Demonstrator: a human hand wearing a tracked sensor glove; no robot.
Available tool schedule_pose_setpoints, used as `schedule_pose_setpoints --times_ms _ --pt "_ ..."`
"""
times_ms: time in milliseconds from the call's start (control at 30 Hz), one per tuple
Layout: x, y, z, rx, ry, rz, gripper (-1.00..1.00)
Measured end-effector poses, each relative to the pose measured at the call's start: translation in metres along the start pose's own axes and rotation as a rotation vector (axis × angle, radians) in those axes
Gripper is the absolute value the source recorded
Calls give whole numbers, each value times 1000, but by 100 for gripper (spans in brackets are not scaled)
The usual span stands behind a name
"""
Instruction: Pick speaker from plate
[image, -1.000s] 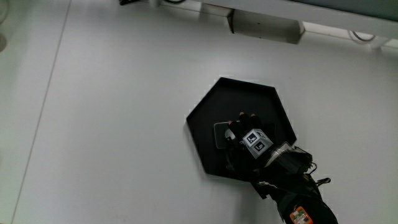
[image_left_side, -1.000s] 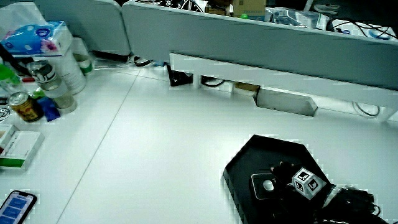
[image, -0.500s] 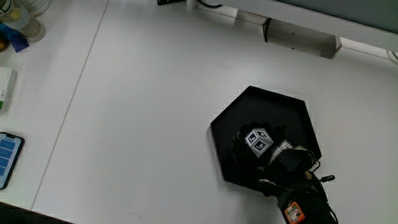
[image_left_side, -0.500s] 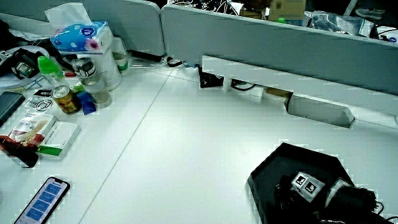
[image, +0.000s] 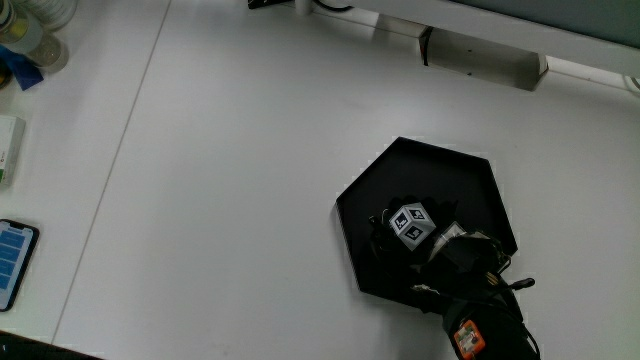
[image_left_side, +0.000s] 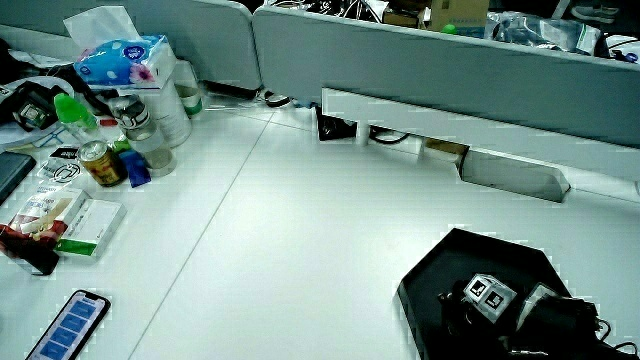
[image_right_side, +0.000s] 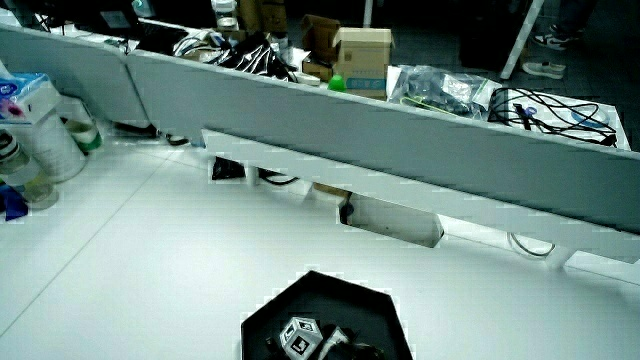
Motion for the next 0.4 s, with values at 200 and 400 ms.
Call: schedule_pose_setpoints --times_ms 200,400 --pt "10 -10 30 109 62 -8 100" --pt "38 -34 54 244 156 -62 100"
